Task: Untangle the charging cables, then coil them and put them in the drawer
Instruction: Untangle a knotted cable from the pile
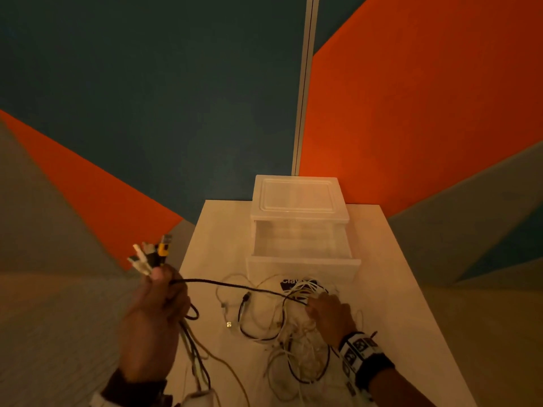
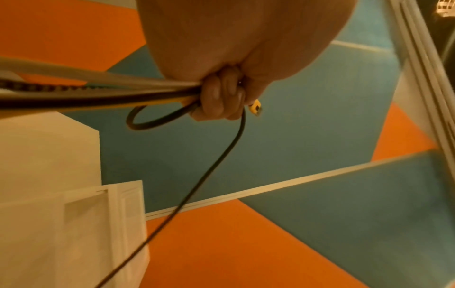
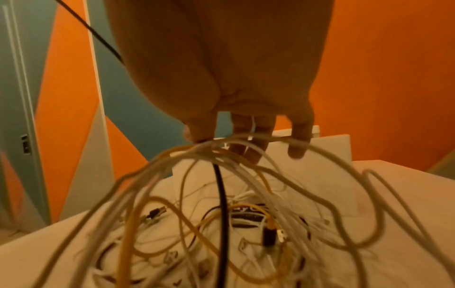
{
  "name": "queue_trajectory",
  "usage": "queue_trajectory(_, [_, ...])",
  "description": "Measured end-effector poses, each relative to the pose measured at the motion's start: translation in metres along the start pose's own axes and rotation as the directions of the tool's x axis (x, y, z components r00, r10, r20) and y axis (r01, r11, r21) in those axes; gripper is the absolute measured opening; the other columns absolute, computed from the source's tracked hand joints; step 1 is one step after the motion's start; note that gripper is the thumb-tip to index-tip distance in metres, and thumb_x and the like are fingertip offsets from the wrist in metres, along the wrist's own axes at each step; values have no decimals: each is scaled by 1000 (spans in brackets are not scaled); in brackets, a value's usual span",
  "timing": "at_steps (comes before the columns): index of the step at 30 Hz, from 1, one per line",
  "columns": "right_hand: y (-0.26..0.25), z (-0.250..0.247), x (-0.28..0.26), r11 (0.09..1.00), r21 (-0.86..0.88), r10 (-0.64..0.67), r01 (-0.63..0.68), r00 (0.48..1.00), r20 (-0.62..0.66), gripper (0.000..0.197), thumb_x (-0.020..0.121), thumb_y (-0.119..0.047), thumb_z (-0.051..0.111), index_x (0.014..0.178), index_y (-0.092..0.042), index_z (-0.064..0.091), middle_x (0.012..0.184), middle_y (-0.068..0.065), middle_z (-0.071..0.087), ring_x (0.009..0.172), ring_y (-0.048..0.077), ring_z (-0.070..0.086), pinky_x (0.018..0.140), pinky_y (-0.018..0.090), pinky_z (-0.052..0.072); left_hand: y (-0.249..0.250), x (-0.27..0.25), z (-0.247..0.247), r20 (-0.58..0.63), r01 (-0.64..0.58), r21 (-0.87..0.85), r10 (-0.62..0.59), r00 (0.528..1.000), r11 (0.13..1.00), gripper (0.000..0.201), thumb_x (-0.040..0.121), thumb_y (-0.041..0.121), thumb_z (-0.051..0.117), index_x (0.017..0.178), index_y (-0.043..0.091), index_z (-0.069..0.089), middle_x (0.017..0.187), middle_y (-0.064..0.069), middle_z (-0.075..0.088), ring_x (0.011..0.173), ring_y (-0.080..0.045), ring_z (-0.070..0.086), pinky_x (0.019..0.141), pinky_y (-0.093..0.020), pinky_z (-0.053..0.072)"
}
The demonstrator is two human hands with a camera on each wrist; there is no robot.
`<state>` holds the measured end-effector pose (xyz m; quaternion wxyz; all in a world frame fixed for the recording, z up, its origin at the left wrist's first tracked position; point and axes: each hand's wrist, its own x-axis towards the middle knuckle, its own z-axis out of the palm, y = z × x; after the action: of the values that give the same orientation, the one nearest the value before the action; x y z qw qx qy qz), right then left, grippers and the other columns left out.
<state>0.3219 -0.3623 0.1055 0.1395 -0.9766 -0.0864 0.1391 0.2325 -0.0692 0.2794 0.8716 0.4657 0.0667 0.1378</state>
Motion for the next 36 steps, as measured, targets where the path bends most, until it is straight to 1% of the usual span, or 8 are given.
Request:
queue_trajectory(2, [-6, -6, -1, 999, -41, 15, -19, 994, -110, 13, 86, -18, 47, 82, -30, 51, 95, -11, 41, 103, 18, 44, 78, 36, 27, -10, -1, 0, -8, 36, 127, -36, 999, 991, 23, 102, 22, 38, 82, 20, 50, 67, 4, 25, 50, -6, 20, 42, -21, 19])
queue_trajectory(4, [-15, -18, -3, 973, 225, 9, 55, 961, -276, 21, 94, -17, 48, 79, -30, 56, 90, -12, 50, 91, 11, 50, 76, 31, 30, -26, -3, -2, -17, 74, 249, -72, 997, 966, 20, 100, 25, 42, 82, 18, 48, 68, 0, 19, 53, -9, 17, 43, -24, 17])
queue_trajectory(8, [-31, -52, -17, 666, 671, 36, 325, 885, -465, 33, 99, -9, 51, 71, -26, 57, 74, -6, 60, 71, 3, 58, 68, 15, 41, -50, -7, -6, -67, 184, 316, -171, 983, 931, 18, 100, 27, 45, 91, 12, 47, 65, 2, 23, 52, -10, 18, 42, -23, 20])
queue_trajectory(17, [-67, -57, -47, 763, 488, -253, 424, 890, -378, 48, 93, -50, 34, 77, -14, 60, 67, 0, 60, 65, 13, 55, 65, 36, 45, -80, -9, 37, 55, 178, 386, -215, 975, 905, 44, 101, 29, 41, 95, -8, 64, 57, -5, 53, 49, -16, 32, 44, -22, 27])
queue_trajectory(22, [-61, -43, -43, 753, 544, -154, 369, 904, -399, 46, 92, -54, 34, 78, -17, 58, 68, 0, 57, 64, 14, 53, 64, 39, 44, -80, -4, 35, 99, 90, 405, -142, 985, 910, 43, 101, 35, 40, 93, 11, 75, 62, -21, 32, 53, -21, 12, 48, -31, 13])
queue_trajectory(30, [-35, -45, -53, 777, 536, -89, 329, 902, -423, 32, 95, -52, 36, 70, -35, 47, 66, -9, 52, 61, 9, 49, 58, 27, 37, -57, 3, 11, 13, 106, 352, -118, 993, 930, 35, 103, 26, 41, 99, 0, 62, 69, -5, 57, 48, -11, 21, 42, -22, 20])
queue_trajectory(33, [-59, -53, -52, 753, 505, -190, 421, 875, -445, 35, 96, -46, 37, 74, -24, 53, 67, -7, 52, 64, 6, 50, 62, 33, 41, -69, -14, 31, 93, 141, 429, -198, 976, 892, 39, 102, 26, 41, 104, -1, 69, 49, -6, 37, 48, -13, 16, 42, -20, 18])
queue_trajectory(36, [-84, -49, -52, 743, 486, -294, 460, 877, -379, 34, 96, -40, 40, 87, -17, 63, 79, -8, 62, 76, 3, 58, 71, 35, 49, -81, -22, 46, 110, 175, 356, -227, 968, 918, 39, 98, 30, 45, 108, -1, 67, 57, -12, 17, 47, -12, 18, 42, -20, 23])
